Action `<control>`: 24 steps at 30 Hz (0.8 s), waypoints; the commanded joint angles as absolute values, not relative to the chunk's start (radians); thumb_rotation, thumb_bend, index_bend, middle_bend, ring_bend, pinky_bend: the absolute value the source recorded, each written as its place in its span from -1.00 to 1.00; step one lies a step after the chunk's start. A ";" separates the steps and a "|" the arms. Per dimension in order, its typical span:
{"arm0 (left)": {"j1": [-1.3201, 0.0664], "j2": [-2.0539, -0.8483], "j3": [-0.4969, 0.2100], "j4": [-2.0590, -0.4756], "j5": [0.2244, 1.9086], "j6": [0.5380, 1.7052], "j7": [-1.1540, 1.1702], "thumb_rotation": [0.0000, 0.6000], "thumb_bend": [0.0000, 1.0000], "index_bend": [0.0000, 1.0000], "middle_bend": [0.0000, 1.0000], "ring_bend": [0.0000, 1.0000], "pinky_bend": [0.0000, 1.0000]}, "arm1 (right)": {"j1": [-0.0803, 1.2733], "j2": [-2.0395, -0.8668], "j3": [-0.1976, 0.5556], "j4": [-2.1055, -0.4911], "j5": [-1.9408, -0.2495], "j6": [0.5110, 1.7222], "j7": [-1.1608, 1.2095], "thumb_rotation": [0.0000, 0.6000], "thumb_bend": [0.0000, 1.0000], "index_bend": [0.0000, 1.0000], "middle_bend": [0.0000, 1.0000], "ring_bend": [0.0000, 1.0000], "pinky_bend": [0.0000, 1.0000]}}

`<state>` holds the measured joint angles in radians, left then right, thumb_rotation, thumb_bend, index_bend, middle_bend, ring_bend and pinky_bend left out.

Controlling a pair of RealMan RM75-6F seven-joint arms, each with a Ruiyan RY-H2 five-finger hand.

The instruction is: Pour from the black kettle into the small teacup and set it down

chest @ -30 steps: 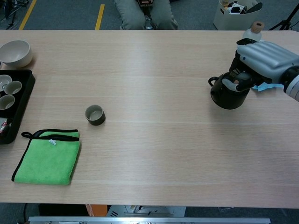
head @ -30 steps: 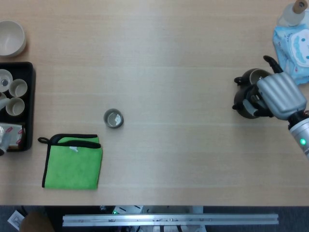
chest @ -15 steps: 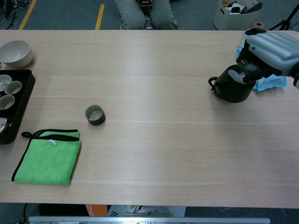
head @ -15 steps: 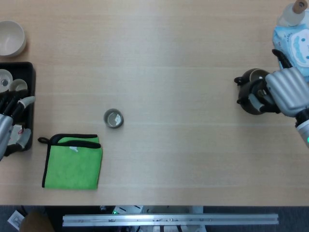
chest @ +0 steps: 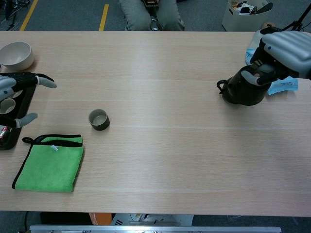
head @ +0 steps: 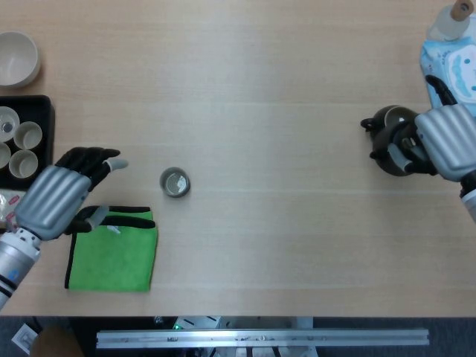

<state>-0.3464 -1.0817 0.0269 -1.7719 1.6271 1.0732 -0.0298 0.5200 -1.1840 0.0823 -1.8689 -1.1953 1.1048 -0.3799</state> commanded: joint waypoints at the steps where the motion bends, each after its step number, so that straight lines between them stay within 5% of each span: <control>1: -0.390 -1.108 0.022 -1.786 1.584 1.005 -0.015 1.00 -0.25 -0.67 -0.73 -0.76 -0.75 | 0.519 -1.184 0.083 -1.866 -1.195 1.105 -0.379 0.60 -0.23 1.00 0.87 0.70 -1.00; 8: -0.448 -1.159 0.014 -1.792 1.489 0.899 0.080 1.00 -0.46 -0.66 -0.76 -0.76 -0.75 | 0.514 -1.183 0.084 -1.864 -1.202 1.108 -0.369 0.61 -0.23 1.00 0.87 0.70 -1.00; 24: -0.560 -1.334 -0.039 -1.720 1.264 0.816 0.273 1.00 -0.47 -0.60 -0.77 -0.76 -0.75 | 0.517 -1.186 0.092 -1.861 -1.205 1.102 -0.360 0.65 -0.24 1.00 0.87 0.70 -1.00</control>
<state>-0.5488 -1.3186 -0.0336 -1.7343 1.2759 0.8161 0.2551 0.5172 -1.1858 0.0924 -1.8613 -1.2050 1.1017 -0.3605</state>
